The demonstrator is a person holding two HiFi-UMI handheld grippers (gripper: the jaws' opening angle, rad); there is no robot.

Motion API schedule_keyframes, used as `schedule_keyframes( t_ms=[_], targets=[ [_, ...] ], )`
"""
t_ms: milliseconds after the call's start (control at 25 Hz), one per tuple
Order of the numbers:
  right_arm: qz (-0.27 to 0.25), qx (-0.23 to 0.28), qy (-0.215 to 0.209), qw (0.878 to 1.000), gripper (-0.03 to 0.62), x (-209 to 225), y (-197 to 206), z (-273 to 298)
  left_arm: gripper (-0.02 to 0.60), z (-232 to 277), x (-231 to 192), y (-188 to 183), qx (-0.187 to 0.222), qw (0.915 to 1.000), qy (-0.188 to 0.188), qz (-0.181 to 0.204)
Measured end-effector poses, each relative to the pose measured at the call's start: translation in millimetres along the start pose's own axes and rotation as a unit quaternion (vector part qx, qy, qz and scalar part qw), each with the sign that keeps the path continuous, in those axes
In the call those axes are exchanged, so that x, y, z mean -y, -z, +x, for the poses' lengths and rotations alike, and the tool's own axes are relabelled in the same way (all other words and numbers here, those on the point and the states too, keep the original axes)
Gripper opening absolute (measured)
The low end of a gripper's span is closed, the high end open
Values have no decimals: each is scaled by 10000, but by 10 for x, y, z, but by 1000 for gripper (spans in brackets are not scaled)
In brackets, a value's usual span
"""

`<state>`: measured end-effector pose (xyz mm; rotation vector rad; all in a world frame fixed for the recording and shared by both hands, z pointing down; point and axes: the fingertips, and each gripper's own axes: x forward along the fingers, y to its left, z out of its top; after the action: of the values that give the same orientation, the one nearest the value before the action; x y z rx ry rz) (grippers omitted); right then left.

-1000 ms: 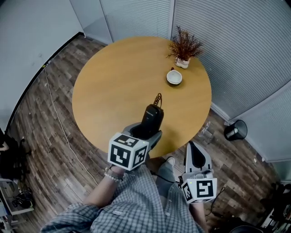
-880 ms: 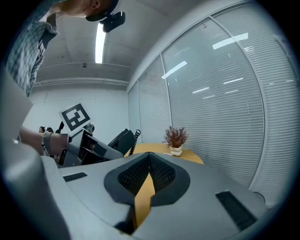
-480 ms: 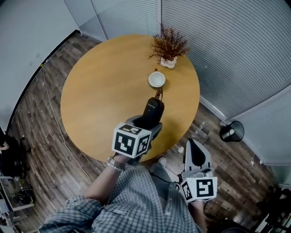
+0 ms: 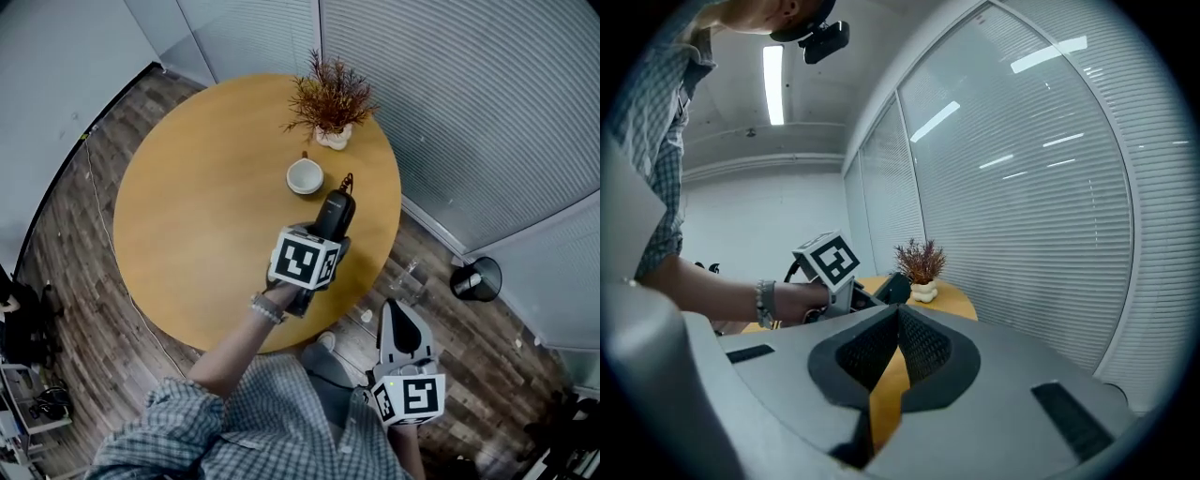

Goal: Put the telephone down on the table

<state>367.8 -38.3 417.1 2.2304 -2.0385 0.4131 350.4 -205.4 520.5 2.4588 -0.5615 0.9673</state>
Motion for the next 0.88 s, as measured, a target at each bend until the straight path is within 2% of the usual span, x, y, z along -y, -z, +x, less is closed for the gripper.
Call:
schedule_keyframes(
  t_ms=[480, 880],
  targets=[
    [207, -379, -16, 9991, 6, 310, 155, 208, 276, 1122, -341, -269, -482, 9973, -476, -265],
    [343, -543, 42, 9979, 6, 438, 302, 281, 277, 1662, -647, -283, -836, 9911, -1019, 209]
  ],
)
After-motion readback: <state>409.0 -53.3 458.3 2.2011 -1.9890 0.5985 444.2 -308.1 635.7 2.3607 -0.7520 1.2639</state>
